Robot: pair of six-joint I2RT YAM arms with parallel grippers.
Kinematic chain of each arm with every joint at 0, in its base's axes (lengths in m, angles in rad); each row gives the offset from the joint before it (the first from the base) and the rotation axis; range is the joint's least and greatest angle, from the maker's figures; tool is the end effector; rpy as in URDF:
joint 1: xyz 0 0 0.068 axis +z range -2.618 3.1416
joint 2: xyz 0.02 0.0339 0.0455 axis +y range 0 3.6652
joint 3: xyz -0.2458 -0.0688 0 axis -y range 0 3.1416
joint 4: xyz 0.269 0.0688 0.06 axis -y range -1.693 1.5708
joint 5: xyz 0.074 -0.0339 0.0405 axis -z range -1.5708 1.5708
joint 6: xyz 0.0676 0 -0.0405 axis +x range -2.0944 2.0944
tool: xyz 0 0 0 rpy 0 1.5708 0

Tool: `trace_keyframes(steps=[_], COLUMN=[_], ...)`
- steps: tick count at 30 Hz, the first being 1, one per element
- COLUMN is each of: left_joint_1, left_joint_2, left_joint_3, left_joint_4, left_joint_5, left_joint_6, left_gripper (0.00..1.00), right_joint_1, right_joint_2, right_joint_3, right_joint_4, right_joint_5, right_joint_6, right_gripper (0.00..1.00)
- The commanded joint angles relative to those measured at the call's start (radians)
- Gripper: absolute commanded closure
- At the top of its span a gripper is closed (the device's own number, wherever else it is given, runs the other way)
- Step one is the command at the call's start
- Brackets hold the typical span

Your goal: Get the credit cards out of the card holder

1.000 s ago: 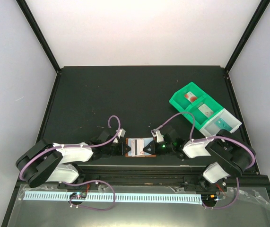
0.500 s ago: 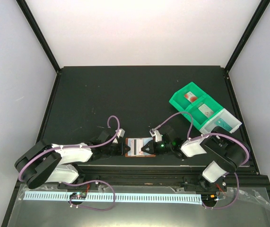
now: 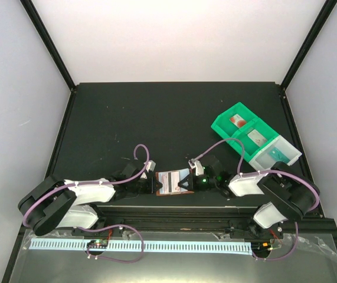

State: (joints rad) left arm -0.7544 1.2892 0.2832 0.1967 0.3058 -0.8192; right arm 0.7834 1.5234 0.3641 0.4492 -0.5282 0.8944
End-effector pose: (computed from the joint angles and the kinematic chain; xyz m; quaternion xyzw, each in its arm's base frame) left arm 0.1623 -0.1805 0.0543 0.0268 0.9189 -0.3599 0.1592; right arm 0.1682 0.2156 0.0502 -0.0601 0.8820 0.4581 0.0926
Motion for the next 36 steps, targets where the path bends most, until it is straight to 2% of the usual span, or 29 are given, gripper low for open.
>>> trace_keyframes(steps=[1,15,20,21,24,26,28,31,33,36], left_joint_1=[-0.002,-0.002,-0.002,-0.002,-0.002,-0.001,0.0,0.001,0.001,0.001], left_joint_2=[0.005,-0.018,-0.083,-0.1,-0.16,-0.207,-0.241,-0.289,-0.33,-0.396], left_joint_3=[-0.016,-0.006,0.033,0.042,0.074,0.105,0.149,0.219,0.233,0.207], left_joint_4=[-0.05,-0.058,-0.091,-0.1,-0.156,-0.211,-0.275,-0.337,-0.326,-0.238], left_joint_5=[-0.037,-0.033,0.0,0.005,0.012,0.01,0.023,0.072,0.105,0.146], left_joint_6=[0.01,-0.005,-0.027,-0.031,-0.051,-0.069,-0.075,-0.099,-0.151,-0.306], left_gripper=[0.98,0.97,0.76,0.69,0.4,0.3,0.25,0.24,0.24,0.24], right_joint_1=[-0.023,-0.034,-0.033,-0.031,-0.019,0.01,0.042,0.07,0.086,0.144], right_joint_2=[-0.058,-0.275,-0.365,-0.38,-0.427,-0.467,-0.51,-0.561,-0.583,-0.622], right_joint_3=[-0.014,0.009,0.04,0.049,0.076,0.089,0.088,0.079,0.067,0.028], right_joint_4=[-0.09,-0.323,-0.39,-0.404,-0.44,-0.445,-0.429,-0.394,-0.368,-0.298], right_joint_5=[0.062,0.186,0.218,0.225,0.269,0.332,0.397,0.452,0.478,0.55], right_joint_6=[-0.047,-0.146,-0.224,-0.246,-0.332,-0.401,-0.463,-0.55,-0.617,-0.728], right_gripper=[0.99,0.99,0.99,0.99,0.99,0.99,0.99,0.99,0.99,0.99])
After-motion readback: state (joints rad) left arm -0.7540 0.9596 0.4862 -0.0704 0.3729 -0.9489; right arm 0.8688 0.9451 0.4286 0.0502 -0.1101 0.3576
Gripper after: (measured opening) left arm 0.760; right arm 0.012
